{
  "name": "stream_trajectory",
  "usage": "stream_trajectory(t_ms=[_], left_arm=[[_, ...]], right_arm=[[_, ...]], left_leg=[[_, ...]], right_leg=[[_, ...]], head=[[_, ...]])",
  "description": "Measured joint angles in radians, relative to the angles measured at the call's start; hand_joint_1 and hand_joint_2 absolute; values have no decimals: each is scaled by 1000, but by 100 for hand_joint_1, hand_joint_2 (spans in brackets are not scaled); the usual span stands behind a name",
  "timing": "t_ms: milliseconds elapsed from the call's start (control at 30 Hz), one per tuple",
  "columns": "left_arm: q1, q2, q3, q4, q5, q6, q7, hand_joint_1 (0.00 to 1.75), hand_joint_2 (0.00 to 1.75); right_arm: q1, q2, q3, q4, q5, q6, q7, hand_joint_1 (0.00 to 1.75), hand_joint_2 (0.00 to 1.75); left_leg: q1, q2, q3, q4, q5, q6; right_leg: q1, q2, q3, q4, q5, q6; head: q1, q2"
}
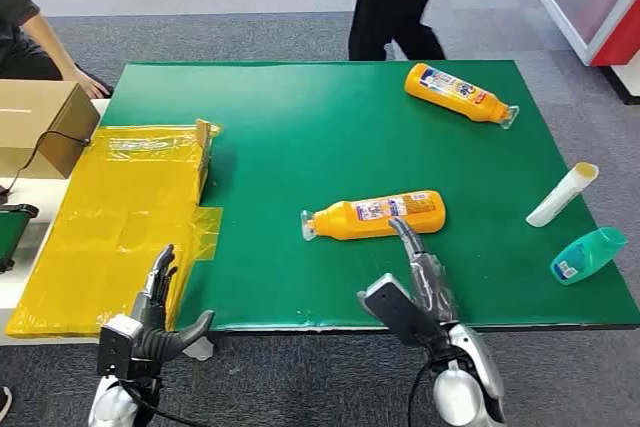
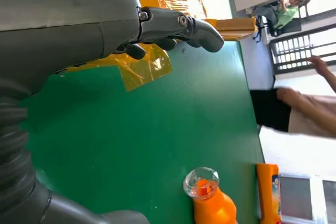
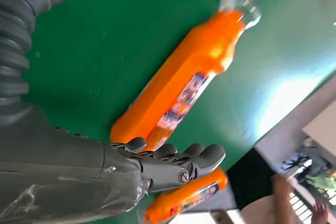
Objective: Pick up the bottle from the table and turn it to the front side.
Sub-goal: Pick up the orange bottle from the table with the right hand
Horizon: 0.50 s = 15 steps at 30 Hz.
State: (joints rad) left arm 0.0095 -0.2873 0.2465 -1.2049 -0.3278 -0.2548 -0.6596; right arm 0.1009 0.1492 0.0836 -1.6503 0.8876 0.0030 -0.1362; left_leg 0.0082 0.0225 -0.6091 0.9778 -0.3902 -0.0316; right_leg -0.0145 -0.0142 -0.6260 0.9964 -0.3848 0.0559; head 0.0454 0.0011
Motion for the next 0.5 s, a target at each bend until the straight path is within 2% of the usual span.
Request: stream_trajectory(t_ms=[133,167,300,500], left_arm=[[-54,16,-45,64,22,16,-6,0,175],[-60,20,-54,74,30,17,-6,0,175],[-76,31,-82,100,48,21,-6,0,175],[-85,39,-101,124,54,22,-6,0,175]], right_arm=[[-222,-72,-28,170,139,79,134,0,175],[-253,-84,-28,208,153,86,145,0,175],[-337,-114,-28,324,188,89,163,0,175],[-386,-134,-28,408,200,94,173,0,175]], left_leg=[[-1,0,0,0,3,1],[-1,0,0,0,4,1],[-2,0,0,0,4,2],[-2,0,-1,0,4,2]], right_leg=[[-1,0,0,0,3,1],[-1,0,0,0,3,1],[-1,0,0,0,4,1],[-1,0,0,0,3,2]], head=[[0,0],[0,0],[0,0],[0,0]])
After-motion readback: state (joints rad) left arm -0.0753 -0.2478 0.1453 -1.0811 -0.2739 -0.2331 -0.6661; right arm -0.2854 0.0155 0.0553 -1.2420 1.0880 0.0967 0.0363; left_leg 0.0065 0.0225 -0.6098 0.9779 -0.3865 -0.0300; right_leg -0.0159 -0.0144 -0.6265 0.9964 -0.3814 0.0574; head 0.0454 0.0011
